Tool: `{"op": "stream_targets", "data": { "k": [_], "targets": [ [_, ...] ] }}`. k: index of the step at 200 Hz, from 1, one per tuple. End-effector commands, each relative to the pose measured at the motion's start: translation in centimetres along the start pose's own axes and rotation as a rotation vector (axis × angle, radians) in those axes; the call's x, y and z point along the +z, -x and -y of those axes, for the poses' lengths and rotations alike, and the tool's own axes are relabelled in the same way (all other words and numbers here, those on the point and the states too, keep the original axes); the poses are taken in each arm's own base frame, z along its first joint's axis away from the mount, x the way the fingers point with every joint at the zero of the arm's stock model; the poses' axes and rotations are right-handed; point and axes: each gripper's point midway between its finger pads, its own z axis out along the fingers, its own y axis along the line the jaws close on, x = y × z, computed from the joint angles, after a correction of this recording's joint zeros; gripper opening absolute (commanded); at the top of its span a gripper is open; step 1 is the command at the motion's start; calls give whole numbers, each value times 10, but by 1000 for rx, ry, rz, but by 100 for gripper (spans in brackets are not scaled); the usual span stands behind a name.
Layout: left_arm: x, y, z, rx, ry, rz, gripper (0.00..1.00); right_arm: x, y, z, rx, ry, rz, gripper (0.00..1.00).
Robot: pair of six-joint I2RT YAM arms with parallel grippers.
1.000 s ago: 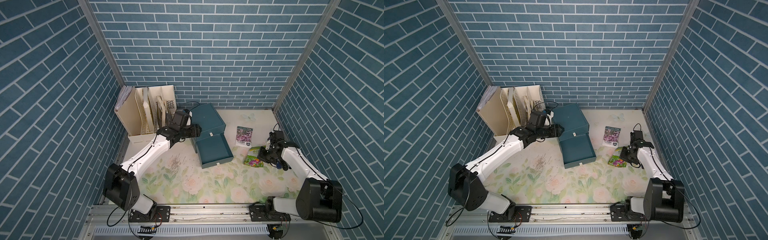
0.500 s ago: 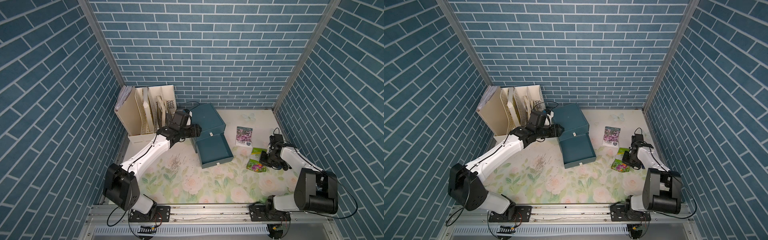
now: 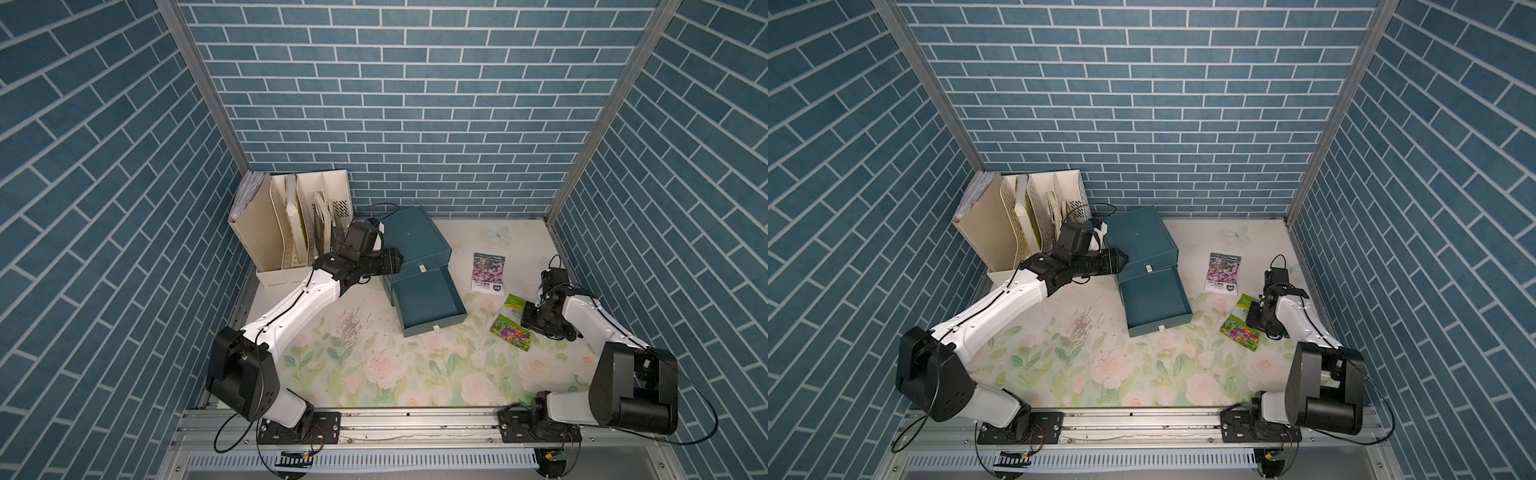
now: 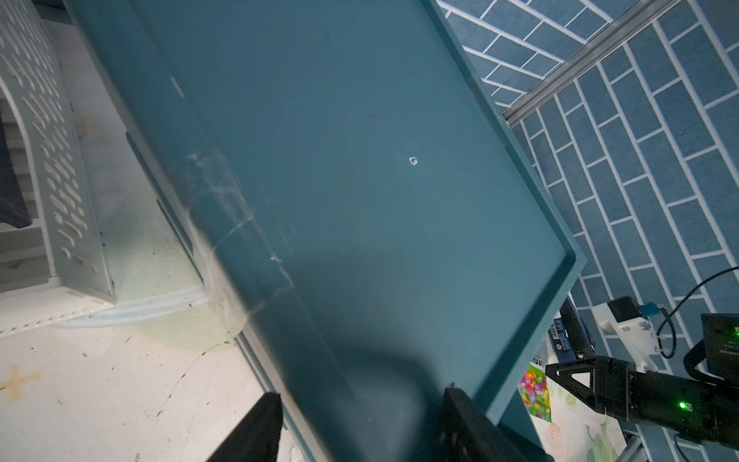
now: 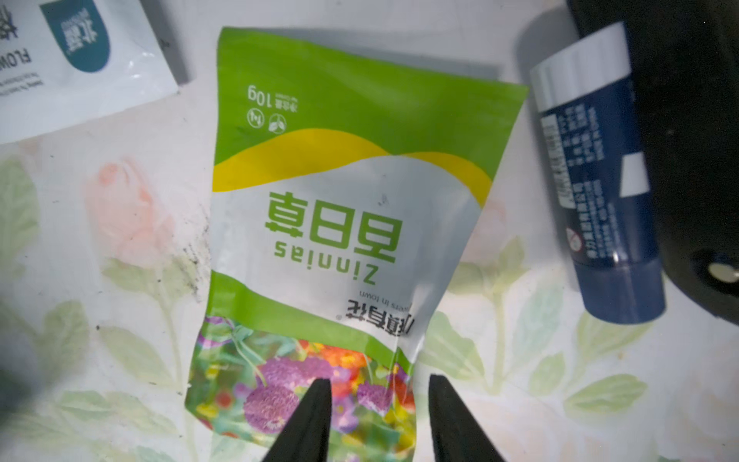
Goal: Take the seed bags out of the drawer
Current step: Place the seed packet at the center of the board.
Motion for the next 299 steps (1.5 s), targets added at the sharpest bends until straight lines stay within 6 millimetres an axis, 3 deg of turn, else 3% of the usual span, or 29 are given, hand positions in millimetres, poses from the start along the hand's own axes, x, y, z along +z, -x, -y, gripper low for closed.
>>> {"op": "stream_targets", "data": {
  "k": [1, 48, 85, 133, 172, 259, 299],
  "targets": [
    [9, -41, -25, 8, 94, -149, 67, -15, 1, -9, -14, 59, 22, 49],
    [8, -41, -25, 9, 93, -147, 67, -47, 7, -35, -81, 164, 84, 59],
    [8, -41, -26, 6, 96, -149, 67, -75, 3, -73, -180, 285, 125, 64],
    [8, -41, -26, 5, 98, -149, 67, -104, -22, -120, -323, 409, 133, 64],
    [7, -42, -26, 4, 101, -148, 67, -128, -47, -145, -380, 538, 130, 63],
    [8, -44, -27, 0, 103, -154, 67, -129, -108, -191, -513, 642, 71, 63],
    [7, -43, -28, 1, 105, -154, 67, -125, -121, -205, -504, 640, 127, 63]
  ]
}}
